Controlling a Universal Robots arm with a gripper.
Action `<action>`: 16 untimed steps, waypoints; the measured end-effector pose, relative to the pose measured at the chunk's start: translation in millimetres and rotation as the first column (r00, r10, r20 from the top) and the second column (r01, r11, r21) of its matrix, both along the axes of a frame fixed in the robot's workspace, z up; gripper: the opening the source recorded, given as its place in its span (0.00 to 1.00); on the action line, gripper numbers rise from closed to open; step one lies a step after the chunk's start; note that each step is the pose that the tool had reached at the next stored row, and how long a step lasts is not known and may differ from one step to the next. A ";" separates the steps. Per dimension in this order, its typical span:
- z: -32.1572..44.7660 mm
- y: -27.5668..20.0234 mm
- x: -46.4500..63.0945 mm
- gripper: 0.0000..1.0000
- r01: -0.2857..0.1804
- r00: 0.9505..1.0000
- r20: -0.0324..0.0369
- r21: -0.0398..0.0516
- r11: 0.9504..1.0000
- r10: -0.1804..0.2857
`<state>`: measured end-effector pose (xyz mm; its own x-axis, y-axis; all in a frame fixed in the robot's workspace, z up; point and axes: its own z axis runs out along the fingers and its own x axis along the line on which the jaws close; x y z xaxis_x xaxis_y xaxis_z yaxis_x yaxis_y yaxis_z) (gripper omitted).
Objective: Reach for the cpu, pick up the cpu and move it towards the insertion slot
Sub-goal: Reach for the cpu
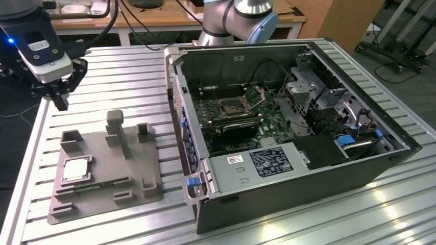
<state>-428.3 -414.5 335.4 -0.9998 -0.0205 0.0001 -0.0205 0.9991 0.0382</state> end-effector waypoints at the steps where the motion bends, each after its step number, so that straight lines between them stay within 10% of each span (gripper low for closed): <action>1: -1.1 -1.0 -0.7 0.11 0.000 1.000 0.000 0.000 1.000 0.000; 16: -12.0 -9.3 -8.4 0.11 -0.001 1.000 0.000 0.000 1.000 0.001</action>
